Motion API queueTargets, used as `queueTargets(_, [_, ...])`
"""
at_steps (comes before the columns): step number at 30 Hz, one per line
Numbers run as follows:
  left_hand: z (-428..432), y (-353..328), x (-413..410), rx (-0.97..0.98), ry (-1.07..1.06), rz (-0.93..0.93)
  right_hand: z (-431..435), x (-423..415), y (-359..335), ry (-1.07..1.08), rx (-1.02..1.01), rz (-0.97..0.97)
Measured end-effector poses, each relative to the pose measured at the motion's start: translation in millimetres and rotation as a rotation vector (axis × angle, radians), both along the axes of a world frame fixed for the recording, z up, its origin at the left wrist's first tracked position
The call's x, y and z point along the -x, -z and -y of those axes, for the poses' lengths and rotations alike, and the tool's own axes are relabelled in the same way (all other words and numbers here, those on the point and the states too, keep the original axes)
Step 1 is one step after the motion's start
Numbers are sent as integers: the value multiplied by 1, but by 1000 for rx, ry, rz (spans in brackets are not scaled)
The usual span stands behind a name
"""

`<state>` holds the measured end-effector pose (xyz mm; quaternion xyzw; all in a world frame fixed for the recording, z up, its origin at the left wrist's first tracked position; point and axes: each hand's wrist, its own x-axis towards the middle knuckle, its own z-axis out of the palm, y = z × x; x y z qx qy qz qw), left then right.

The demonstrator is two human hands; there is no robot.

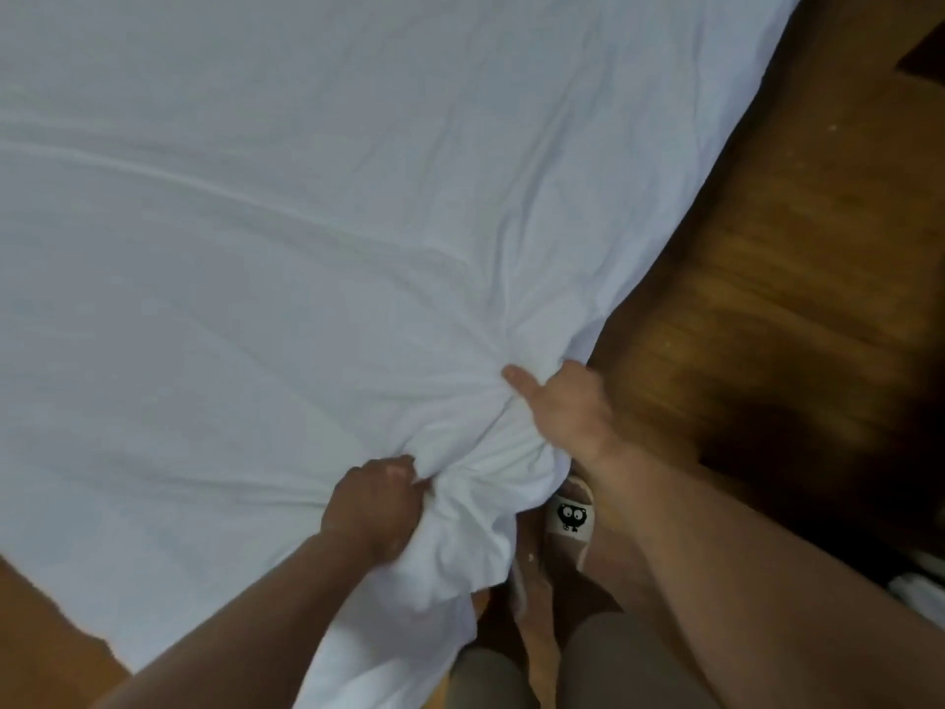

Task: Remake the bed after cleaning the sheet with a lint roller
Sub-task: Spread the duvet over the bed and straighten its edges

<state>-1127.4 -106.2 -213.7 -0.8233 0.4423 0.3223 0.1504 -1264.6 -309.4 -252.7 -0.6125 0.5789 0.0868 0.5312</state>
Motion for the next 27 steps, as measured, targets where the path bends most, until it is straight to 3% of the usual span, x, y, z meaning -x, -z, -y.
queueTargets(3, [-16, -29, 10, 110, 69, -170, 0, 35, 4, -1, 111, -70])
queueTargets(6, [-51, -33, 15, 28, 133, -410, -49, 58, 13, 200, 9, -174])
queueTargets(9, [-104, -34, 15, 261, 89, -332, -130, 65, -4, 257, -314, -35])
queueTargets(11, [-156, -36, 16, 484, 74, -183, -205, 65, -25, 243, -608, 237])
queueTargets(12, [-186, -37, 16, 505, 72, -113, -246, 64, -33, 210, -659, 375])
queueTargets(14, [-245, -31, 7, 413, 105, -56, -322, 54, -40, 108, -531, 371])
queueTargets(16, [-287, -14, -5, 247, 181, -13, -366, 39, -28, 48, -249, 160])
queueTargets(17, [-297, -4, -9, 222, 208, 19, -378, 31, -26, 35, -130, 52])
queueTargets(19, [-296, 9, -12, 247, 227, 20, -385, 18, -17, 117, 31, 11])
queueTargets(24, [-264, 8, -24, 291, 153, -186, -384, 30, -10, 161, 64, 14])
queueTargets(27, [-285, 2, -5, 141, 451, -208, -441, 69, -15, 238, -27, -20])
